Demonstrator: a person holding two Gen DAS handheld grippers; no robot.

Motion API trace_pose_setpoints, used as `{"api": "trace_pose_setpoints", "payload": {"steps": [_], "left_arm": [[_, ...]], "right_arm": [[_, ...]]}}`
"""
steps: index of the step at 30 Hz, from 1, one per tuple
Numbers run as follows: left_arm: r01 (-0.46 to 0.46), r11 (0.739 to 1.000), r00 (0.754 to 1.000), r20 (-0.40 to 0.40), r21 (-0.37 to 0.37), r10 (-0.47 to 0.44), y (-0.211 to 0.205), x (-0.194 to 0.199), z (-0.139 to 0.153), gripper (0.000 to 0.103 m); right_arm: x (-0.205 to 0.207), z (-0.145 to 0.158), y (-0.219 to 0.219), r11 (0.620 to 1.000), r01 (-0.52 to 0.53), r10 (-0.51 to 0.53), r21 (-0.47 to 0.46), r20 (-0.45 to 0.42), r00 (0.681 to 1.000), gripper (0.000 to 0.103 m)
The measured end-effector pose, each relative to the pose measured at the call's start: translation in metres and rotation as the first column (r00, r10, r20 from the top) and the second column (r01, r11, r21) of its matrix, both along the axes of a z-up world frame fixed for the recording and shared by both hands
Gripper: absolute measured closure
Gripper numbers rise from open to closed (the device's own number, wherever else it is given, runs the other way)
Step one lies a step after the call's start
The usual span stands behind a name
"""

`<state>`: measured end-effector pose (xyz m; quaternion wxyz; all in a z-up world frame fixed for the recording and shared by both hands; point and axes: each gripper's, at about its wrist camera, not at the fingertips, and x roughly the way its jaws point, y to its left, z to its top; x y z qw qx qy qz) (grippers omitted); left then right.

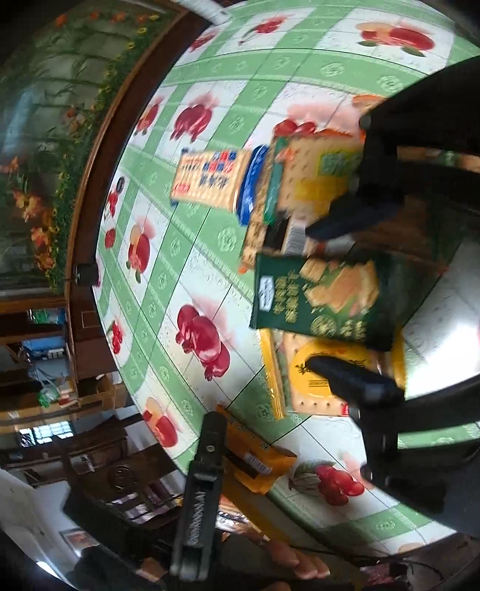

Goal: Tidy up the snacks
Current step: 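Grasp the orange pack with the left tool while the right tool grasps the green biscuit pack, then carry the orange pack and green biscuit pack to the cardboard box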

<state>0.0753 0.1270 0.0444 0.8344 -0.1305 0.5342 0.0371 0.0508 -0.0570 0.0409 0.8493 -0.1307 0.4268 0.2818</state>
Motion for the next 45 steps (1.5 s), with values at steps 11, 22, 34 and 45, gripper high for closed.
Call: {"api": "trace_pose_setpoints", "payload": {"steps": [11,22,34,45], "left_arm": [[0.092,0.994,0.994,-0.061,0.065,-0.088,-0.015,0.002,-0.011,0.009],[0.159,0.986,0.987,-0.007,-0.055,-0.16,-0.04,-0.008,-0.012,0.002],[0.162,0.987,0.986,-0.046,-0.001,-0.162,-0.042,-0.023,-0.006,0.004],[0.097,0.991,0.994,-0.054,0.09,-0.092,-0.045,-0.019,-0.032,0.031]], "right_arm": [[-0.012,-0.007,-0.013,0.999,0.018,-0.016,0.042,-0.054,0.998,0.059],[-0.026,-0.007,-0.033,0.994,0.068,-0.063,0.086,-0.062,0.996,0.059],[-0.032,0.001,-0.028,0.99,0.062,-0.056,0.124,-0.046,0.997,0.059],[-0.038,-0.001,-0.028,0.989,0.064,-0.057,0.136,-0.059,0.997,0.059]]}}
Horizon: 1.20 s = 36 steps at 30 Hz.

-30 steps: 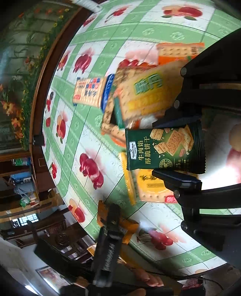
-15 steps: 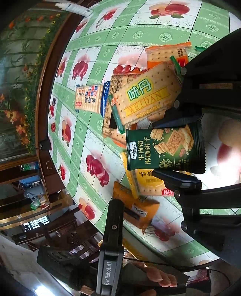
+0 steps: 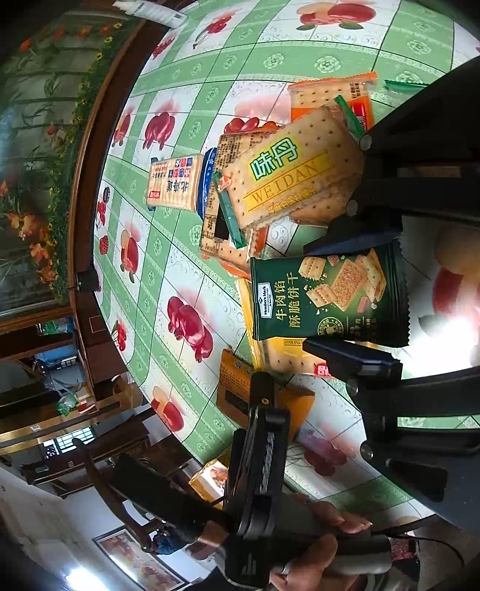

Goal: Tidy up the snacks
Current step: 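Carry the orange pack and green biscuit pack to the cardboard box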

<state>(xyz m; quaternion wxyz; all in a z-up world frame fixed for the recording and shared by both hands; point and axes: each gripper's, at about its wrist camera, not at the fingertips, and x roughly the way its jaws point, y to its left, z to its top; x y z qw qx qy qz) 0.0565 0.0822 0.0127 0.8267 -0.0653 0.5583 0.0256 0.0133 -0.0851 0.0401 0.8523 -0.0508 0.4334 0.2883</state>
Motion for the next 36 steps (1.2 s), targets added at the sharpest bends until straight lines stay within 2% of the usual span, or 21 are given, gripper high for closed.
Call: {"api": "trace_pose_setpoints", "payload": {"steps": [4,7,16,27,36], "left_arm": [[0.044,0.999,0.999,-0.004,-0.011,-0.044,-0.003,-0.005,0.002,0.031],[0.041,0.998,0.999,0.007,-0.038,-0.04,-0.002,-0.014,0.008,0.031],[0.078,0.994,0.992,0.109,-0.076,-0.07,0.002,-0.056,0.048,0.031],[0.05,0.999,0.975,0.216,-0.003,-0.048,0.026,-0.11,0.078,0.031],[-0.014,1.0,0.967,0.254,-0.01,0.016,0.071,-0.155,0.088,0.031]], "right_arm": [[-0.005,-0.001,0.002,1.0,-0.002,0.002,0.011,0.0,1.0,0.059],[-0.01,0.001,0.003,1.0,0.0,-0.001,0.012,0.011,1.0,0.059],[-0.03,0.025,0.009,0.999,-0.01,0.008,0.034,0.061,0.998,0.059],[-0.054,0.042,0.046,0.995,-0.075,0.069,0.061,0.098,0.993,0.059],[-0.066,0.047,0.095,0.984,-0.165,0.157,0.064,0.112,0.981,0.059]]}}
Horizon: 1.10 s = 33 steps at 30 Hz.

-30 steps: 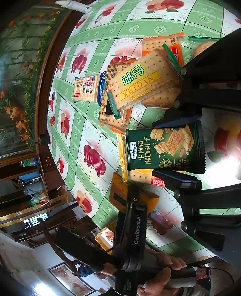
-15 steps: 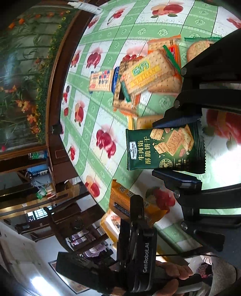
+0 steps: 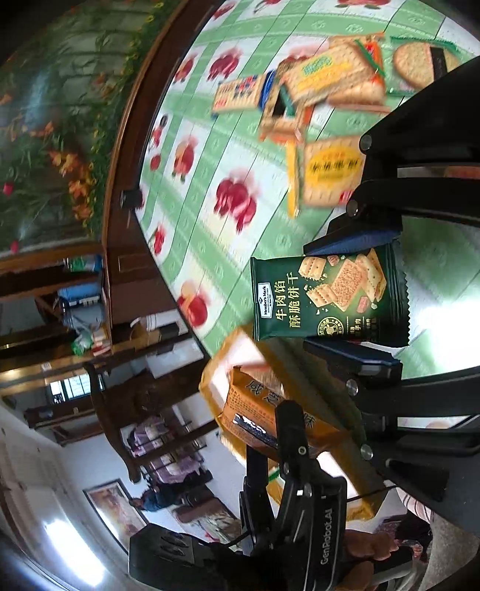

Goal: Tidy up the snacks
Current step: 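Carry the orange pack and green biscuit pack to the cardboard box, then open both tools over the box and move them back to the table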

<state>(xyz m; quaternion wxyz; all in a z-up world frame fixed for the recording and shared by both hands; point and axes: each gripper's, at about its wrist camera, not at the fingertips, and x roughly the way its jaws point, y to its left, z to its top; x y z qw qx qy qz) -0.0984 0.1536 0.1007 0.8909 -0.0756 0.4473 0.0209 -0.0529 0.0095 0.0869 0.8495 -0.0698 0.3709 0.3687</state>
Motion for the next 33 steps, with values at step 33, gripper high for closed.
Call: {"api": "trace_pose_setpoints", "payload": {"steps": [33], "left_arm": [[-0.209,0.978,0.977,-0.054,-0.015,0.208,0.107,-0.076,-0.05,0.031]], "right_arm": [[0.022,-0.046,0.193,0.965,-0.241,0.231,-0.108,-0.099,0.968,0.057]]}}
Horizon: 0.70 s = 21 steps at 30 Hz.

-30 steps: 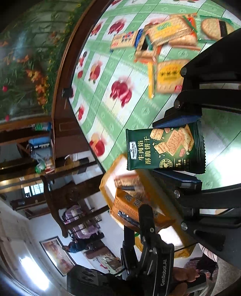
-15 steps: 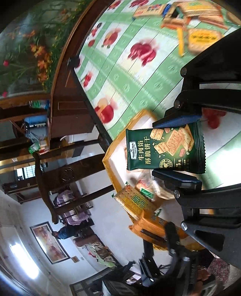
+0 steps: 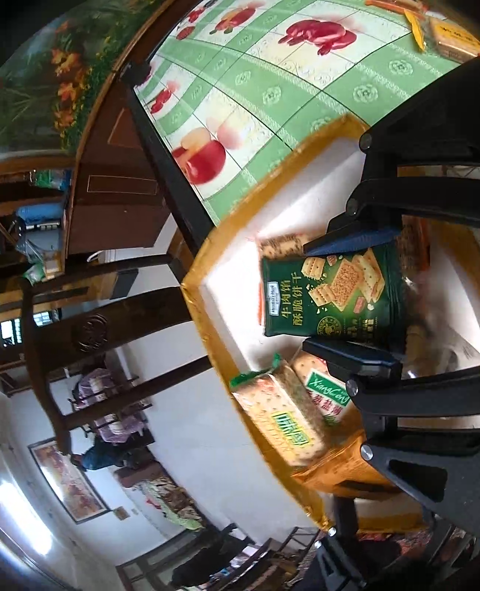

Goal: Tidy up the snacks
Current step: 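Open both tools over the box and move them back to the table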

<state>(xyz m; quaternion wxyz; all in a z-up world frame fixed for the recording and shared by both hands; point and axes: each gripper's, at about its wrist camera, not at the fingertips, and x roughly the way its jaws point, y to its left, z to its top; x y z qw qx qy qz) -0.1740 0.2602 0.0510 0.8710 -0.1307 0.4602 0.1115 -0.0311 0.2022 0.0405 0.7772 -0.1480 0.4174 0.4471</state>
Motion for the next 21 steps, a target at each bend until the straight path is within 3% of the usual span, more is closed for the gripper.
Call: {"api": "trace_pose_setpoints", "payload": {"steps": [3,6,10,21], "left_arm": [[-0.035,0.999,0.999,0.027,-0.004,0.035,0.005,-0.003,0.004,0.029],[-0.051,0.999,0.997,0.062,0.011,0.05,0.004,-0.004,0.014,0.019],[-0.062,0.997,0.993,0.102,0.056,0.056,-0.007,0.0,0.026,0.01],[0.009,0.993,0.991,0.133,0.119,-0.025,-0.062,0.03,0.035,0.006]], "right_arm": [[-0.004,0.004,-0.008,1.0,0.009,-0.01,0.025,0.011,1.0,0.046],[-0.005,0.017,-0.023,0.997,0.035,-0.036,0.07,0.021,0.999,0.033],[-0.011,0.031,-0.047,0.992,0.064,-0.068,0.11,0.04,0.997,0.033],[-0.028,0.049,-0.12,0.976,0.182,-0.197,0.121,0.13,0.972,0.025]]}}
